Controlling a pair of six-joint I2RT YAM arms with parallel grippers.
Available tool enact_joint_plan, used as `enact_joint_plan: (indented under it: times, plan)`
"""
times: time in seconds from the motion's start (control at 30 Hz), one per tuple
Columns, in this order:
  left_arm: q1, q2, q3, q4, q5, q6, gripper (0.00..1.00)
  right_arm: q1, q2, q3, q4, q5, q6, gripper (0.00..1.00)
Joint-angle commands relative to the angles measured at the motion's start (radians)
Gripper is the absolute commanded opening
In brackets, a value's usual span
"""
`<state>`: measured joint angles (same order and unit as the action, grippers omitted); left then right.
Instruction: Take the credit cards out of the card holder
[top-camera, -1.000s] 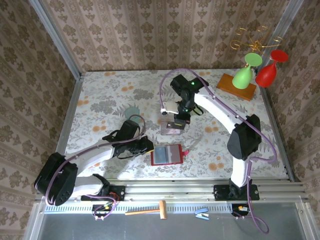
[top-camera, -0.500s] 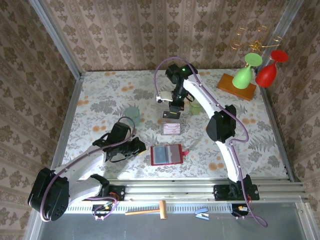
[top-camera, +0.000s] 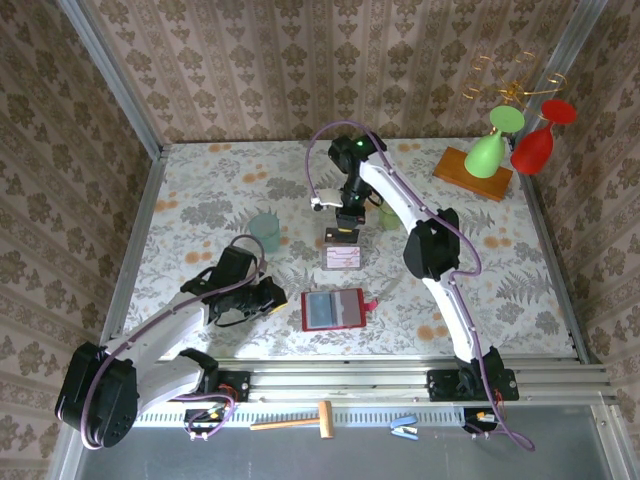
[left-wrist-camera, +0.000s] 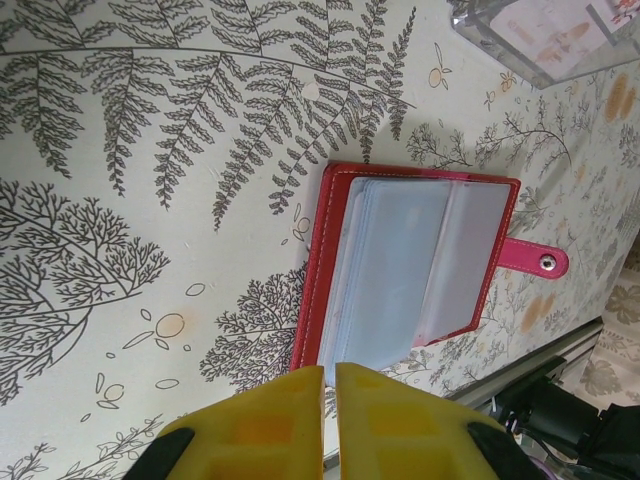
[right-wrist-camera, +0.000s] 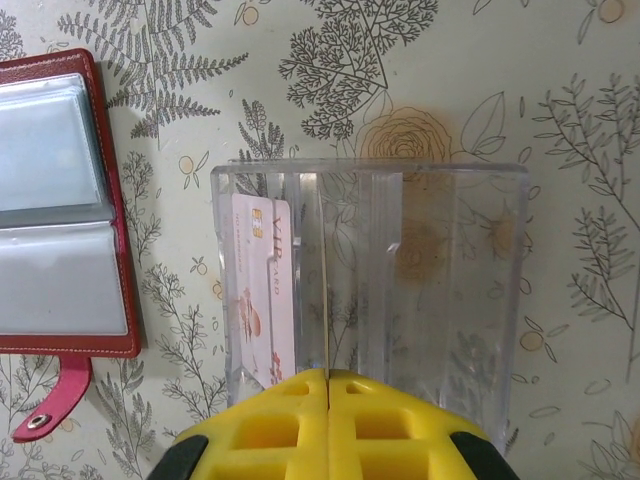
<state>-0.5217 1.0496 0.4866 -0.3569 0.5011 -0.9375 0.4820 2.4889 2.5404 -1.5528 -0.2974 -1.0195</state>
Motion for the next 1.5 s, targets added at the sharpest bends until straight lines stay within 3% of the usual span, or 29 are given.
enact_joint_plan:
  times: [0.0, 0.5, 0.7, 0.97, 1.17, 1.47]
  plan:
    - [0.009, -0.011, -0.002, -0.021, 0.005, 0.017, 0.13, -0.002, 0.032, 0.028, -0.058, -0.036, -0.011, 0.0]
    - [0.009, -0.011, -0.005, -0.018, 0.005, 0.012, 0.13, 0.006, 0.057, -0.052, -0.028, -0.059, 0.024, 0.0]
    - [0.01, -0.007, -0.003, -0.017, 0.004, 0.013, 0.13, 0.009, 0.036, -0.046, -0.03, -0.074, 0.043, 0.15]
    - [0.011, 0.005, 0.005, 0.001, 0.009, 0.021, 0.14, 0.009, -0.073, -0.089, 0.032, -0.05, 0.119, 0.2]
    - [0.011, 0.033, 0.02, 0.023, 0.019, 0.037, 0.14, 0.015, -0.197, -0.208, 0.143, 0.003, 0.203, 0.22]
    - [0.009, 0.08, 0.033, 0.084, 0.033, 0.042, 0.14, 0.045, -0.411, -0.524, 0.39, 0.02, 0.386, 0.23]
